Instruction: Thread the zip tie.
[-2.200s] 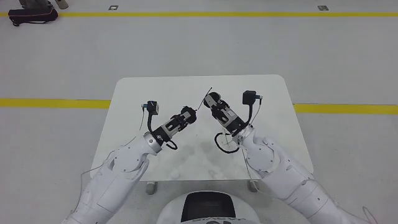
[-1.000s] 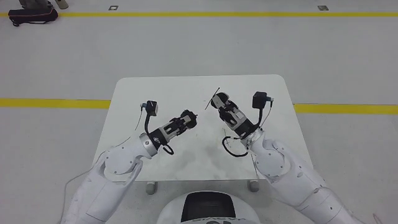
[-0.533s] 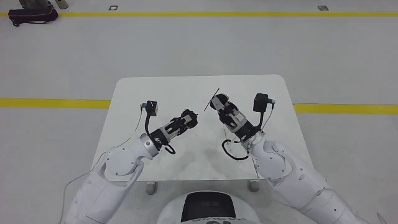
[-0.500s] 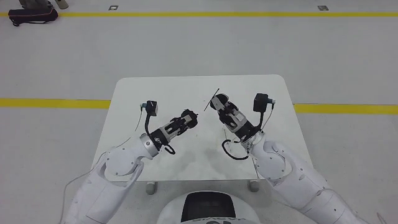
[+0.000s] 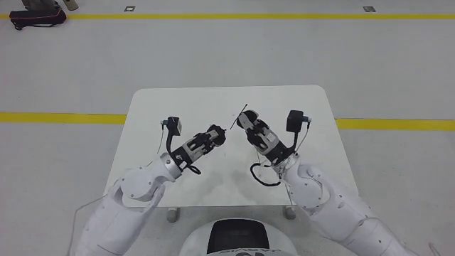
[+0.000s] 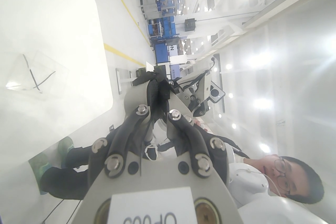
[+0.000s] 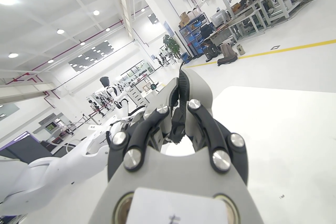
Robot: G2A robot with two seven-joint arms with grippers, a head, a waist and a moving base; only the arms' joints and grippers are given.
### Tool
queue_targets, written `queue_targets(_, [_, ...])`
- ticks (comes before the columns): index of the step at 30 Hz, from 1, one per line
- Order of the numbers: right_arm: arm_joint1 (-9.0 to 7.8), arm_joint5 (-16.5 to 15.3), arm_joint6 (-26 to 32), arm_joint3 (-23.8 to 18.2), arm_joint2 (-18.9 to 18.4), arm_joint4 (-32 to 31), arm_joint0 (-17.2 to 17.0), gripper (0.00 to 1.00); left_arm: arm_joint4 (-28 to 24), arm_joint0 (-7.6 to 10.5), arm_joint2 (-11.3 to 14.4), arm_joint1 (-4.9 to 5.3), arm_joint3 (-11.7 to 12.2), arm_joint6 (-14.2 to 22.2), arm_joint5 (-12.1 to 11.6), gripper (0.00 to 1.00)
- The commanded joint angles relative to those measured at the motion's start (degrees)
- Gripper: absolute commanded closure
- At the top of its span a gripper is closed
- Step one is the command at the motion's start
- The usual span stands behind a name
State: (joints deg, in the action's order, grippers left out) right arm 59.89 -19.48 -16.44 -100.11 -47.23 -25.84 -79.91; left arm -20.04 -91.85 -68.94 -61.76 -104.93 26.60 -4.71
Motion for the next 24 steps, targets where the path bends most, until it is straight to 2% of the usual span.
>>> queue_targets(1, [-0.04, 0.0, -0.9, 0.4, 0.3, 0.2, 0.2, 1.00, -0.1, 0.17, 0.0, 0.01, 0.2, 0.0, 0.0, 1.00])
queue_targets(8, [-0.34, 0.0, -3.0, 1.3, 1.2, 2.1, 0.7, 1.00, -0.7, 0.76, 0.2, -0.07, 0.8, 0.0, -1.0, 1.00])
queue_targets(12, [-0.34, 0.0, -3.0, 1.3, 1.2, 2.1, 0.7, 1.00, 0.3, 0.99, 0.3, -0.07, 1.0, 0.5, -3.8, 1.00])
queue_targets(16, [-0.34, 0.0, -3.0, 1.3, 1.2, 2.1, 0.7, 1.00, 5.1, 0.99, 0.6, 0.11, 1.2, 1.1, -7.1, 1.00])
queue_targets(19, [-0.34, 0.0, -3.0, 1.3, 1.2, 2.1, 0.7, 1.00, 10.8, 0.62, 0.9, 0.24, 1.3, -0.4, -8.4, 1.00])
queue_targets(24, [-0.34, 0.0, -3.0, 1.3, 1.2, 2.1, 0.7, 1.00, 11.3, 0.21, 1.3, 0.19, 1.3, -1.9, -9.2, 1.00])
